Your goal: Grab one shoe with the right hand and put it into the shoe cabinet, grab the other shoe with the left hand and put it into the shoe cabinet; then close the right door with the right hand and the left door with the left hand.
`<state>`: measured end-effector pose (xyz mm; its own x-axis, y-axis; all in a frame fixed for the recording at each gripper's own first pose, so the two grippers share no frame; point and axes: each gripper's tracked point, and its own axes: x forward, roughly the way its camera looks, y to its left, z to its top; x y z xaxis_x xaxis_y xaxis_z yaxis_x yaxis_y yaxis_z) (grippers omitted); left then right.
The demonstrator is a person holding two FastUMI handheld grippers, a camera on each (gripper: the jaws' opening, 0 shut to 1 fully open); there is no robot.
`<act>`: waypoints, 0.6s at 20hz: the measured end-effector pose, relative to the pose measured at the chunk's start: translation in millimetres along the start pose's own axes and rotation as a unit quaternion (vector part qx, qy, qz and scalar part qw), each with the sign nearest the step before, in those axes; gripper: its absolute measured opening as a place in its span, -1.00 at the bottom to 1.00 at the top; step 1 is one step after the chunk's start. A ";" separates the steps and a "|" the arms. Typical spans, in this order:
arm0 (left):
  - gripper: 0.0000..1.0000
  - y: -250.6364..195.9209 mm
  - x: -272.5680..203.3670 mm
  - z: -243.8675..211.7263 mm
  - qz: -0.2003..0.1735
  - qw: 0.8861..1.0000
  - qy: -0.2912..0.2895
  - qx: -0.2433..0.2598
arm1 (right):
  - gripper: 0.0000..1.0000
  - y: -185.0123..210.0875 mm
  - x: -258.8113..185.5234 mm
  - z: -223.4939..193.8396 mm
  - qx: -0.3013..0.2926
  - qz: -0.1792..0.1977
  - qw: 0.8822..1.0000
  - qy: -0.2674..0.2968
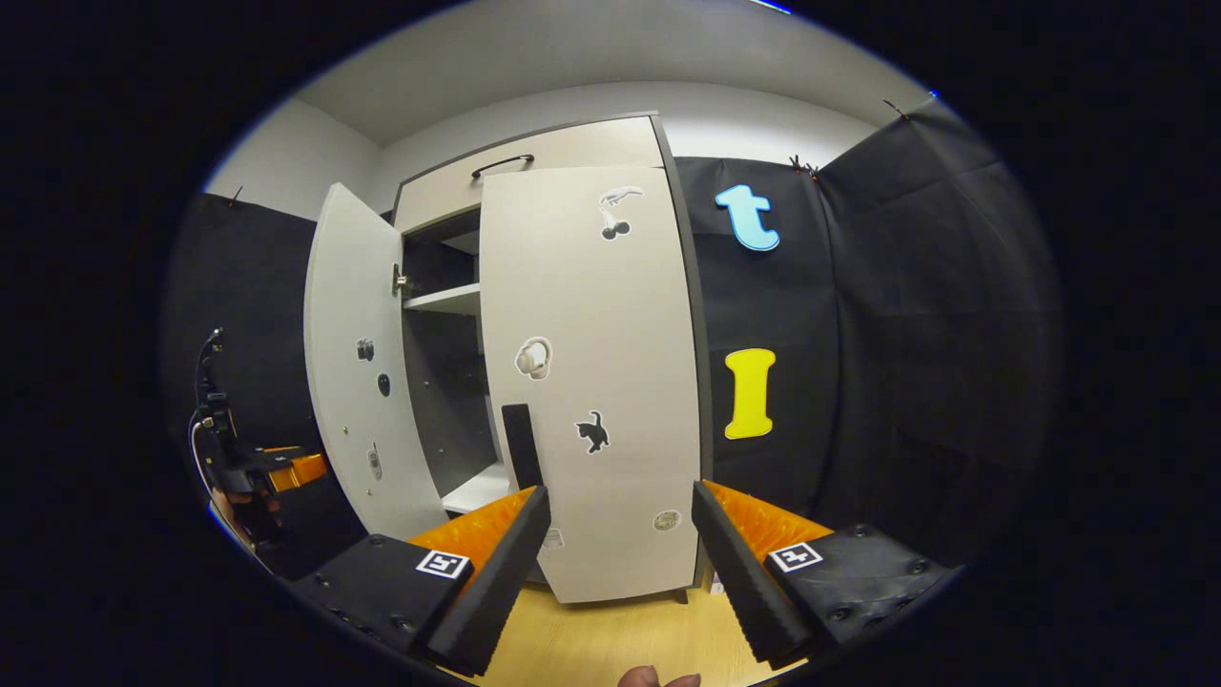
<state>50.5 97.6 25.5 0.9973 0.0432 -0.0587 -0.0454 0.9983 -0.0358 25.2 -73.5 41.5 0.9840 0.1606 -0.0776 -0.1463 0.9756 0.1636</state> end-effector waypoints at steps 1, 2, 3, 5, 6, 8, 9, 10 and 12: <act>0.86 -13.9 3.0 -1.4 -0.016 1.000 0.000 -0.003 | 0.96 -3.2 0.4 -0.9 0.001 0.001 1.000 0.002; 0.86 -30.6 4.0 -2.2 -0.034 0.999 0.002 -0.008 | 0.95 -5.5 1.3 -1.7 0.003 0.002 1.000 0.003; 0.87 -48.0 5.6 -5.2 -0.057 0.998 0.007 -0.011 | 0.95 -7.9 1.9 -2.6 0.005 0.002 1.000 0.005; 0.89 -71.4 0.8 -6.6 -0.065 0.998 0.009 -0.004 | 0.95 -12.5 2.4 -3.6 0.006 -0.002 1.000 0.007; 0.87 -77.7 -0.1 -5.1 -0.062 0.998 0.006 0.005 | 0.96 -12.7 1.5 -4.1 0.005 -0.006 1.000 0.008; 0.90 -90.7 -2.9 -6.0 -0.058 0.998 0.001 0.018 | 0.96 -15.8 0.2 -4.1 0.000 -0.015 1.000 0.009; 0.90 -97.1 -4.5 -7.9 -0.060 0.998 -0.001 0.020 | 0.96 -17.1 0.0 -3.9 -0.002 -0.017 1.000 0.007; 0.89 -102.3 -7.3 -7.7 -0.061 0.998 -0.003 0.019 | 0.95 -16.6 -0.6 -3.7 -0.005 -0.019 1.000 0.005; 0.89 -107.3 -14.7 -6.9 -0.063 0.998 -0.004 0.013 | 0.96 -11.8 2.4 -4.1 -0.011 -0.021 1.000 0.002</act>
<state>40.3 -10.4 23.3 0.9955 -0.0827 -0.0471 0.0820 0.9965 -0.0171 28.9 -84.0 35.3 0.9889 0.1203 -0.0872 -0.1076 0.9846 0.1381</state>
